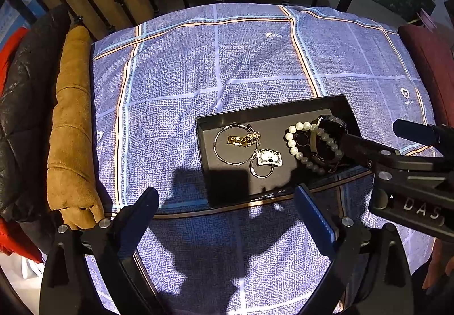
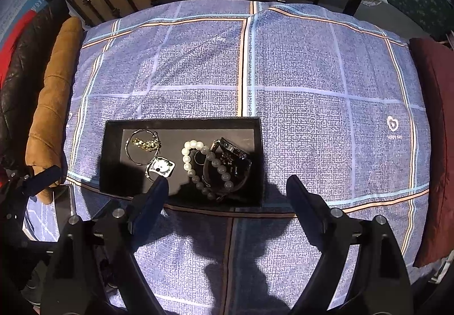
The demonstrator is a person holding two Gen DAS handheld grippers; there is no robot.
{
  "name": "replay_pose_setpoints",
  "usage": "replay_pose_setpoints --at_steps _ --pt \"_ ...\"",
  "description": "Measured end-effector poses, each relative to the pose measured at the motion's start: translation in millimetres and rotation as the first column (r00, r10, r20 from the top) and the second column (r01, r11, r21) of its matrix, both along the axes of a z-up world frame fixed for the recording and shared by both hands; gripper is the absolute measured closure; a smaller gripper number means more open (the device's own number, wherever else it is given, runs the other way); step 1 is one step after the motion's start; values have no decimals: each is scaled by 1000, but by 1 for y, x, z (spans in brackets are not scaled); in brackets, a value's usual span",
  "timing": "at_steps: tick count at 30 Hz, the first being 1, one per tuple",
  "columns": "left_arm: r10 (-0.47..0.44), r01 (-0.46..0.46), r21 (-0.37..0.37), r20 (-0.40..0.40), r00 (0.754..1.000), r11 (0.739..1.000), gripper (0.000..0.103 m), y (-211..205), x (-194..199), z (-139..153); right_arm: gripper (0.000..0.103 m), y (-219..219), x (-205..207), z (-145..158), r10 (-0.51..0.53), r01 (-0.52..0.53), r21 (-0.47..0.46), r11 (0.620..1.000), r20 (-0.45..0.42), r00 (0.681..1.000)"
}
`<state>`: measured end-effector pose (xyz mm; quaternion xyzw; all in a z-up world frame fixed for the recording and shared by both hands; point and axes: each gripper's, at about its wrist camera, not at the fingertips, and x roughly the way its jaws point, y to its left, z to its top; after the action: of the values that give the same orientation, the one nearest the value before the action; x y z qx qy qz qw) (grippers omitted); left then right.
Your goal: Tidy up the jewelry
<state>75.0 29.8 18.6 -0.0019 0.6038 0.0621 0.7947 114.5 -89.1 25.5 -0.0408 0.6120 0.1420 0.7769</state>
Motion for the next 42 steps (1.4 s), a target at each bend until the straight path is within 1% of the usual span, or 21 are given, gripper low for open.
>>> replay_pose_setpoints --at_steps 14,19,23,26,30,31,34,42 --pt "9 -9 18 -7 1000 1000 9 -2 6 -1 19 -8 3 1 -11 11 2 1000 1 1000" --pt "15 -15 13 -9 1000 1000 9 -3 8 -2 19 -7 3 -1 -5 5 -1 1000 -1 1000" --pt "15 -15 -5 0 1000 1000 9 -2 9 -1 19 -7 4 -1 -3 3 0 1000 -3 1000" --pt "18 -18 15 9 1000 1000 9 0 10 0 19 -6 5 -1 -1 1 2 1000 -3 1000" --pt "32 -32 55 0 999 998 9 0 13 -1 19 -5 6 -1 4 -4 3 1000 -3 1000" --pt "38 -38 50 -2 999 998 9 1 13 -1 19 -5 6 -1 4 -4 4 1000 -3 1000" --pt "50 -50 3 -21 999 999 9 4 13 -4 19 -6 6 -2 4 -4 5 1000 -4 1000" --pt "36 -36 4 -31 999 999 9 1 12 -7 19 -7 5 -3 2 -2 7 1000 -10 1000"
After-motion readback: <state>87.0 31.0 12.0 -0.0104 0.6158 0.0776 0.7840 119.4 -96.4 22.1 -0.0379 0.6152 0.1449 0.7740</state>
